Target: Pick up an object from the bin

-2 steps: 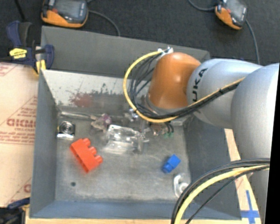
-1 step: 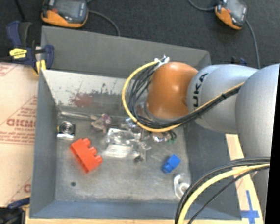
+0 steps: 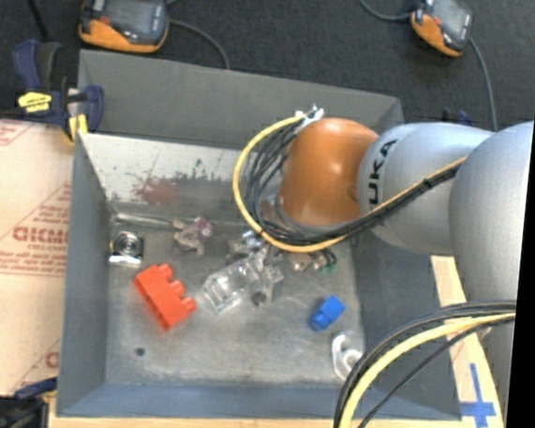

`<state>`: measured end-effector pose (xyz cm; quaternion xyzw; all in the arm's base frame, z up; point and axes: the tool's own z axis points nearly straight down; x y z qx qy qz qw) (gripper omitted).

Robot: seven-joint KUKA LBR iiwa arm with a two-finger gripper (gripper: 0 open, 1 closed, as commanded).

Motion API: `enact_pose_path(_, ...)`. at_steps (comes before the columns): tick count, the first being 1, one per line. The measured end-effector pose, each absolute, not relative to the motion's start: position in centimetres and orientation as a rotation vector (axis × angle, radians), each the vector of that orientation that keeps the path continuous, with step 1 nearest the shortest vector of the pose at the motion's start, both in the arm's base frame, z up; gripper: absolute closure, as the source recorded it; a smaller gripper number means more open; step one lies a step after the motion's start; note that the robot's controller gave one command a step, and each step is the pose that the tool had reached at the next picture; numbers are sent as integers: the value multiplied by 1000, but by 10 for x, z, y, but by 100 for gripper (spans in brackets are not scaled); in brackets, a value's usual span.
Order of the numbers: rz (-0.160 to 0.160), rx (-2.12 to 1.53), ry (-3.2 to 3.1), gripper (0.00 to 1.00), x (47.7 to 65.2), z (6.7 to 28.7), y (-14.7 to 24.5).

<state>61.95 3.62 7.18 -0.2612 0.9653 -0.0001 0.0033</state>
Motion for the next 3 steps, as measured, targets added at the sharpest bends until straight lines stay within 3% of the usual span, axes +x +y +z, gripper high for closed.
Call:
enact_pose_path(1,-8,-756,3038,100,641,170,2)
enact_pose_path(2,-7,-770,3035,100,647,326,5)
enact_pose_path(3,3,-706,3067,100,628,258,-7)
